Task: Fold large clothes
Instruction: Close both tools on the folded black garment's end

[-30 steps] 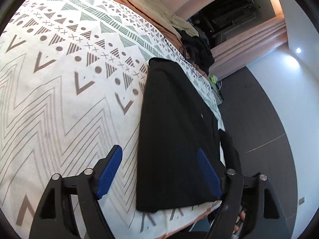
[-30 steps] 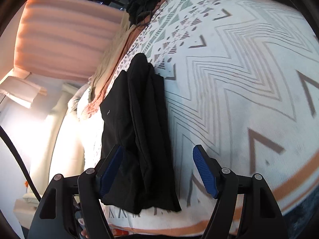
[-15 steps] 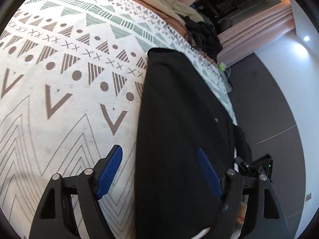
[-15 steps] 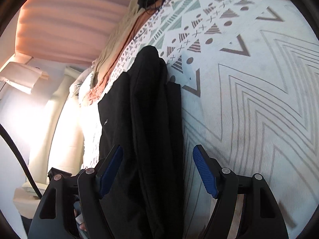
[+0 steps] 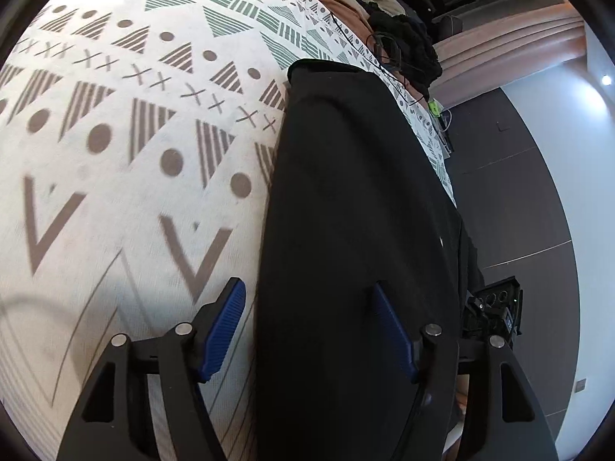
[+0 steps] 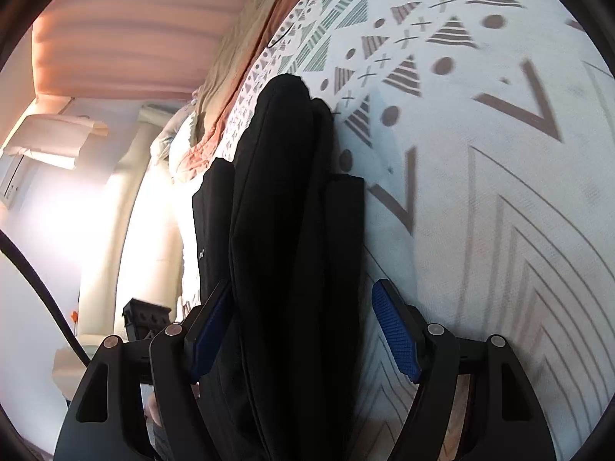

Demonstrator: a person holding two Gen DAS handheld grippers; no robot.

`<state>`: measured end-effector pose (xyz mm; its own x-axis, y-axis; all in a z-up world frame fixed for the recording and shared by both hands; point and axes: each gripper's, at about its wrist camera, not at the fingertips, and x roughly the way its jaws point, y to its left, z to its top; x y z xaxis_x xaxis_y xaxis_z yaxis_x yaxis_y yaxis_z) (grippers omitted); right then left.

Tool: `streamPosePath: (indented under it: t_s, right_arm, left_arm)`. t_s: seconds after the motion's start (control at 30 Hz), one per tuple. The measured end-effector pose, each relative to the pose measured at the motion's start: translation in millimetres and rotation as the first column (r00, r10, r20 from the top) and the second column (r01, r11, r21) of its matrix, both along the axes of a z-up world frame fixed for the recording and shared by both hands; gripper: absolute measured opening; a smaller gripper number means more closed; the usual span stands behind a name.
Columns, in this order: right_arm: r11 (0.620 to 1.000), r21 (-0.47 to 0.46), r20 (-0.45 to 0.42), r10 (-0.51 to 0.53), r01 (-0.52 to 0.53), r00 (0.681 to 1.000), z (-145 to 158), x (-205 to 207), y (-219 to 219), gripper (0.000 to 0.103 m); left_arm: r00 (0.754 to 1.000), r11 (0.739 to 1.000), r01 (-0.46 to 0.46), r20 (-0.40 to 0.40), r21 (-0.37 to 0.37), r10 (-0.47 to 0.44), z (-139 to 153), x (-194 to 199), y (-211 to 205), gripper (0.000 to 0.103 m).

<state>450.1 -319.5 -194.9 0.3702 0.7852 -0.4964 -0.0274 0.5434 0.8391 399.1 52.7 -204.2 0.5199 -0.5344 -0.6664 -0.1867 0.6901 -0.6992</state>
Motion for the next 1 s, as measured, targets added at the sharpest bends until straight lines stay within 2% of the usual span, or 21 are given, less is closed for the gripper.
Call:
streamPosePath:
  t_s: [0.23, 0.37, 0.7, 1.0]
  right_arm:
    - [0.997, 0.000, -0.002, 0.073, -0.073, 0.997, 0, 35, 17, 0.071]
    - [0.997, 0.017, -0.003, 0.076, -0.076, 0.997, -3, 49, 22, 0.071]
    - [0.994, 0.094, 0.016, 0.053, -0.054, 0.998, -10, 42, 15, 0.071]
    - [0.996, 0.027, 0.007, 0.084, -0.084, 0.996, -9, 55, 31, 0.071]
  left_arm:
    - [1.000, 1.000, 0.025, -0.003, -0.013, -0.025, -5, 22, 1, 0.066]
    - [0.999, 0.999, 0.041, 0.002, -0.016, -0.041, -6, 33, 0, 0.066]
    - [0.997, 0.996, 0.081, 0.019, -0.022, -0.081, -6, 55, -8, 0.065]
    - [0.997, 0.996, 0.071, -0.003, -0.048, -0.071, -7, 68, -7, 0.065]
